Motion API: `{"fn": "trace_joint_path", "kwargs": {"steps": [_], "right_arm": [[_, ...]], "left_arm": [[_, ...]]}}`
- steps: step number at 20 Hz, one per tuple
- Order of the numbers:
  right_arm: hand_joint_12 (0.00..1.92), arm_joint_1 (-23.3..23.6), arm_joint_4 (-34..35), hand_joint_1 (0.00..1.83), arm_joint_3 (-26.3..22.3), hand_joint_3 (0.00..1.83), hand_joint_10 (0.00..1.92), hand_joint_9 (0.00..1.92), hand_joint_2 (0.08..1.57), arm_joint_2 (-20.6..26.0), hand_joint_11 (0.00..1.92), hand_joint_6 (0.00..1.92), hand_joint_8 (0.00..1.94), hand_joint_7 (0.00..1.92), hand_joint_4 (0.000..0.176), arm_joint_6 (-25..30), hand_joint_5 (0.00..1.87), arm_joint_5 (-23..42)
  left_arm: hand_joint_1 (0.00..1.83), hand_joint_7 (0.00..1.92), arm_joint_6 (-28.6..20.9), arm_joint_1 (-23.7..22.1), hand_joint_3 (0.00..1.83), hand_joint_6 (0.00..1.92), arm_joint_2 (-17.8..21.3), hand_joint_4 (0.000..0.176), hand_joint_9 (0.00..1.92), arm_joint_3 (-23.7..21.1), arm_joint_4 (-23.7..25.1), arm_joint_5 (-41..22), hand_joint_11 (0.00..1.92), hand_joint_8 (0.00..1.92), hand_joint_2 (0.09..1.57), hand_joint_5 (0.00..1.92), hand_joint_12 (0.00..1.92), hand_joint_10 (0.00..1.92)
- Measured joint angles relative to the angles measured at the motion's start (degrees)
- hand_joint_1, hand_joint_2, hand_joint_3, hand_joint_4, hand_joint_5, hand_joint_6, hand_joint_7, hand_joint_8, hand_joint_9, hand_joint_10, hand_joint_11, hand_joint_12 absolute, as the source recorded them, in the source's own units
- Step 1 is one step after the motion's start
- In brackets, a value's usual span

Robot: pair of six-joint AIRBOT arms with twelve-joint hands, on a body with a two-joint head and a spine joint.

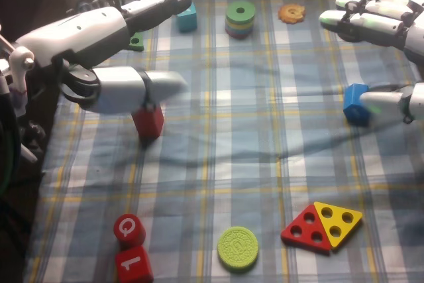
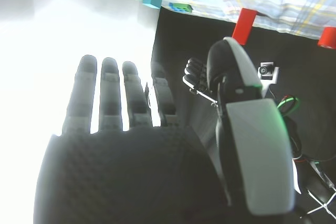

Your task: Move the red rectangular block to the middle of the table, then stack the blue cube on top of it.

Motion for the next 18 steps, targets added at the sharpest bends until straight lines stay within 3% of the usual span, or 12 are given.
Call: {"fn": "trace_joint_path", "kwargs": {"steps": [2, 4, 5, 6, 7, 9, 11, 12, 14, 16, 17, 18], "right_arm": [[0.00, 0.0, 0.3, 0.22, 0.0, 0.02, 0.00, 0.00, 1.23, -0.3, 0.00, 0.00, 0.00, 0.00, 0.013, 0.0, 0.00, 0.0], [0.00, -0.1, 0.7, 0.24, 0.0, 0.02, 0.00, 0.00, 1.23, -0.3, 0.00, 0.00, 0.00, 0.00, 0.007, 0.0, 0.00, 0.1], [0.00, -0.5, 1.4, 0.24, 0.0, 0.01, 0.00, 0.00, 1.22, -0.3, 0.00, 0.00, 0.00, 0.00, 0.012, 0.0, 0.00, 0.5], [0.00, -0.6, 1.9, 0.26, 0.0, 0.01, 0.00, 0.00, 1.21, -0.3, 0.00, 0.00, 0.00, 0.00, 0.054, 0.0, 0.00, 0.5], [0.00, -0.8, 2.0, 0.25, 0.0, 0.00, 0.00, 0.00, 1.21, -0.3, 0.00, 0.00, 0.00, 0.00, 0.063, 0.0, 0.00, 0.8], [0.00, -0.8, 2.0, 0.23, 0.0, 0.00, 0.00, 0.00, 1.19, -0.3, 0.00, 0.00, 0.00, 0.00, 0.069, 0.0, 0.00, 0.9], [0.00, -0.8, 2.2, 0.23, 0.0, 0.00, 0.00, 0.00, 1.20, -0.3, 0.00, 0.00, 0.00, 0.00, 0.061, 0.0, 0.00, 0.9], [0.00, -0.8, 2.2, 0.22, 0.0, 0.01, 0.00, 0.00, 1.21, -0.3, 0.00, 0.00, 0.00, 0.00, 0.054, 0.0, 0.00, 1.0], [0.00, -0.8, 2.4, 0.18, 0.0, 0.00, 0.00, 0.00, 1.21, -0.3, 0.00, 0.00, 0.00, 0.00, 0.077, 0.0, 0.00, 0.9], [0.00, -0.8, 2.4, 0.16, 0.0, 0.00, 0.00, 0.00, 1.21, -0.3, 0.00, 0.00, 0.00, 0.00, 0.065, 0.0, 0.00, 0.9], [0.00, -0.8, 2.4, 0.20, 0.0, 0.01, 0.00, 0.00, 1.22, -0.3, 0.00, 0.00, 0.00, 0.00, 0.065, 0.0, 0.00, 0.9], [0.00, -0.8, 2.5, 0.23, 0.0, 0.00, 0.00, 0.00, 1.21, -0.3, 0.00, 0.00, 0.00, 0.00, 0.073, 0.0, 0.00, 1.0]], "left_arm": [[0.53, 0.00, 0.1, 0.0, 0.02, 0.00, -0.3, 0.093, 0.00, 0.0, -0.2, 0.0, 0.00, 0.00, 1.13, 0.00, 0.00, 0.00], [0.54, 0.00, 0.0, 0.0, 0.01, 0.00, -0.3, 0.088, 0.00, 0.0, -0.2, 0.0, 0.00, 0.00, 1.11, 0.00, 0.00, 0.00], [0.56, 0.00, 0.1, 0.0, 0.00, 0.00, -0.3, 0.088, 0.00, -0.1, -0.6, -0.2, 0.00, 0.00, 1.09, 0.00, 0.00, 0.00], [0.64, 0.00, 0.1, 0.2, 0.00, 0.00, -0.2, 0.099, 0.00, -0.2, -0.9, -0.3, 0.00, 0.00, 1.06, 0.00, 0.00, 0.00], [0.67, 0.00, 0.1, 0.4, 0.00, 0.00, -0.1, 0.107, 0.00, -0.3, -0.9, -0.3, 0.00, 0.00, 1.04, 0.00, 0.00, 0.00], [0.74, 0.00, 0.1, 0.7, 0.00, 0.00, 0.2, 0.090, 0.00, -0.3, -1.3, 0.2, 0.00, 0.00, 0.99, 0.00, 0.00, 0.00], [0.82, 0.00, 0.1, 1.3, 0.00, 0.00, 0.5, 0.053, 0.00, -0.3, -1.9, 0.1, 0.00, 0.00, 0.96, 0.00, 0.00, 0.00], [0.83, 0.00, 0.1, 2.0, 0.00, 0.00, 0.7, 0.055, 0.00, -0.3, -2.8, 0.1, 0.00, 0.00, 0.97, 0.00, 0.00, 0.00], [0.87, 0.00, 1.7, 3.2, 0.00, 0.01, 0.9, 0.039, 0.00, 0.6, -6.4, 1.5, 0.00, 0.00, 0.98, 0.03, 0.00, 0.00], [0.89, 0.02, 6.2, 3.5, 0.00, 0.02, 0.8, 0.032, 0.00, 1.2, -10.6, 2.9, 0.00, 0.01, 0.99, 0.06, 0.00, 0.00], [0.87, 0.04, 9.1, 3.5, 0.00, 0.02, 0.3, 0.043, 0.00, 1.9, -12.9, 3.2, 0.00, 0.01, 1.00, 0.06, 0.00, 0.00], [0.89, 0.06, 11.4, 3.5, 0.00, 0.02, -0.4, 0.033, 0.00, 2.3, -14.7, 3.5, 0.00, 0.02, 1.01, 0.08, 0.00, 0.00]]}}
